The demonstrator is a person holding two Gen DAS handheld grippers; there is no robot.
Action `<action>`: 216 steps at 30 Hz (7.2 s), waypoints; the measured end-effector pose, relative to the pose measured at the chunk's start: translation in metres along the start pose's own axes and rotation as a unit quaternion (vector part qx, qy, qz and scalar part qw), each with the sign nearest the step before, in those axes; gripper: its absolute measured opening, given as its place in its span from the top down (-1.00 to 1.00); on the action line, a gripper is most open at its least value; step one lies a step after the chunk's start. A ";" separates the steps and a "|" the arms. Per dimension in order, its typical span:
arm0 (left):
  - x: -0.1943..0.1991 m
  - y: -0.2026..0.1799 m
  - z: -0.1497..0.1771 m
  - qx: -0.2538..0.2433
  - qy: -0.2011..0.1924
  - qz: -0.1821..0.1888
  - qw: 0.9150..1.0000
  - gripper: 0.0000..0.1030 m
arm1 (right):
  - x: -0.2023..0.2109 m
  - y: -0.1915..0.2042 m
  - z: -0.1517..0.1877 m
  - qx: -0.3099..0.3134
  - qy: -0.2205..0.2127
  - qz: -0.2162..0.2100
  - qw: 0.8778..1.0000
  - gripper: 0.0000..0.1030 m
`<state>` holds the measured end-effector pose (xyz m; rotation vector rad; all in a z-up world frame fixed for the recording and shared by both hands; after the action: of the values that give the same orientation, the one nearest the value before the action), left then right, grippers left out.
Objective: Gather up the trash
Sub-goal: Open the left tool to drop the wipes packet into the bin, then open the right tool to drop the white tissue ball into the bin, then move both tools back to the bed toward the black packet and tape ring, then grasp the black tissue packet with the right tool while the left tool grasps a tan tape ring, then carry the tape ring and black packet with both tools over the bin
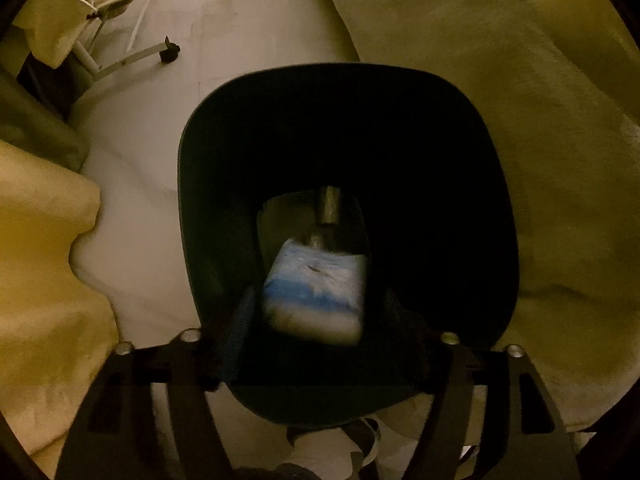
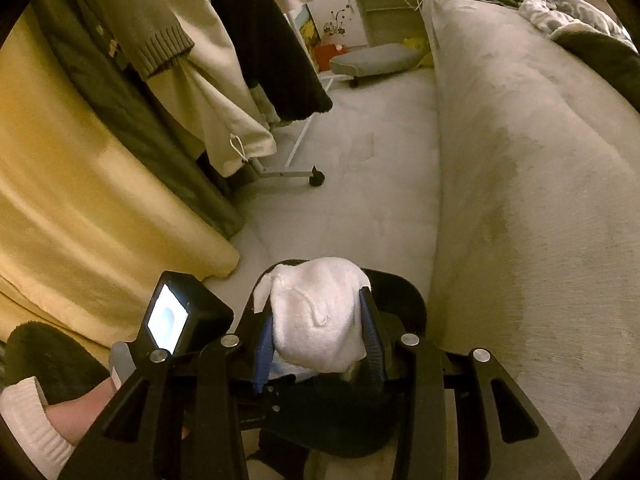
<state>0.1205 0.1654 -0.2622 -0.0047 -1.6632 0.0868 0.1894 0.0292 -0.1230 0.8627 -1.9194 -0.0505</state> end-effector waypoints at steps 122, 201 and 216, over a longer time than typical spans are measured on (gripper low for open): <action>0.251 -0.216 -0.071 -0.150 -0.397 0.071 0.902 -0.91 | 0.211 -0.156 0.067 -0.108 -0.184 0.281 0.936 -0.87; 0.114 -0.370 -0.097 -0.212 -0.291 0.044 0.932 0.14 | 0.267 -0.244 0.128 -0.198 -0.199 0.179 0.943 -0.38; 0.122 -0.355 -0.075 -0.213 -0.288 0.042 0.933 0.16 | 0.273 -0.216 0.130 -0.182 -0.208 0.183 0.943 -0.38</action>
<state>0.2011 -0.1783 -0.1132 -0.4148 -2.2408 -0.2319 0.1336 -0.3332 -0.0623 0.2468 -2.3371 -0.3777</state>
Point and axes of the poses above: each gripper's, at about its wrist camera, not at the fingertips, and x roughly against the way its jaws point, y to its left, z to its underside, the point moved 2 cm from there along -x, roughly the way its jaws point, and after that the axes turned 6 degrees about -z, right-handed, at the moved point
